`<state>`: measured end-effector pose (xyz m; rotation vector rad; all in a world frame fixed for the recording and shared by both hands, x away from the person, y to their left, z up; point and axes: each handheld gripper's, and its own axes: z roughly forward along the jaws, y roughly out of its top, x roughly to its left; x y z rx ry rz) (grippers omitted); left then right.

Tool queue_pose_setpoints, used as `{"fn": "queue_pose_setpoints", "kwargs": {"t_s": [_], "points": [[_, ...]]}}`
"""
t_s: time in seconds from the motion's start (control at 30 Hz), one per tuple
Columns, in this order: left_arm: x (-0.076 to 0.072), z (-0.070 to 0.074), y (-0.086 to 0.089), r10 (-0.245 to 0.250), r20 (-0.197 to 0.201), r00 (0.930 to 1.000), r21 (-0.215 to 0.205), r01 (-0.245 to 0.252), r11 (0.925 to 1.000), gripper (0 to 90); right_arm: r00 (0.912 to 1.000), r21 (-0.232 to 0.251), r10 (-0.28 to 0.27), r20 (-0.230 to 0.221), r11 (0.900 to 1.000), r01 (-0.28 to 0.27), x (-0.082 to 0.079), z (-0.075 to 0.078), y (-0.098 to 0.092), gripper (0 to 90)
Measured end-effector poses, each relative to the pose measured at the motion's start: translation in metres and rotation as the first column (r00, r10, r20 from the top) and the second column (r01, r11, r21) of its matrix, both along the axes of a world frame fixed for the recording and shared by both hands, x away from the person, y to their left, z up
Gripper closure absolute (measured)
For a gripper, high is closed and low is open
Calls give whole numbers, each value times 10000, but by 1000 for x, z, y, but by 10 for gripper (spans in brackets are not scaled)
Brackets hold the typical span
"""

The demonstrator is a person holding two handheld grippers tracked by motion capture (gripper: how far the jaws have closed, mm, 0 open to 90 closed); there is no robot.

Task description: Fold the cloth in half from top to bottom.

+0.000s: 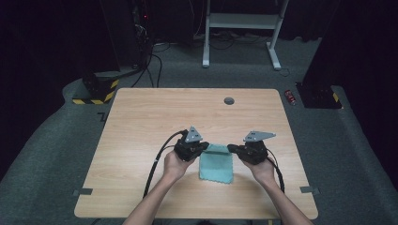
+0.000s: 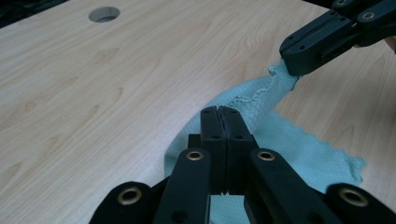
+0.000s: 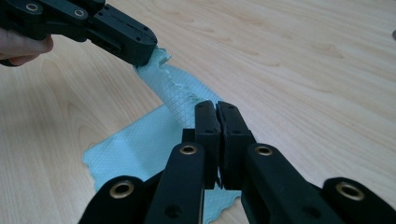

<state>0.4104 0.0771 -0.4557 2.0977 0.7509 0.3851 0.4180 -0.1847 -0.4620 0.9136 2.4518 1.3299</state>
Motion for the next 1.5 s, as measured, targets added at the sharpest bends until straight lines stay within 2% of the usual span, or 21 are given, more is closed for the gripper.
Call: {"fn": "queue_pose_setpoints", "kwargs": {"t_s": [0.2,0.37,0.7,1.4,1.5], "points": [[-8,-12,-1,-207,-212,9996,118,210,9997,893,9998,61,79,-193,10000,-77,-7,-8,-1,881],[-14,-17,-1,-360,-276,9990,259,367,9990,893,9997,-56,186,-174,9998,-187,-15,-13,-1,881],[-24,-25,0,-494,-630,9968,15,496,9988,891,9996,-185,214,-174,9996,-217,-25,-21,-1,881],[-46,-39,2,-725,-891,9934,71,734,9973,888,9980,-466,579,-240,9972,-590,-51,-35,2,878],[-50,-42,1,-795,-865,9931,295,823,9962,888,9977,-614,662,-164,9959,-671,-57,-39,3,877]]}}
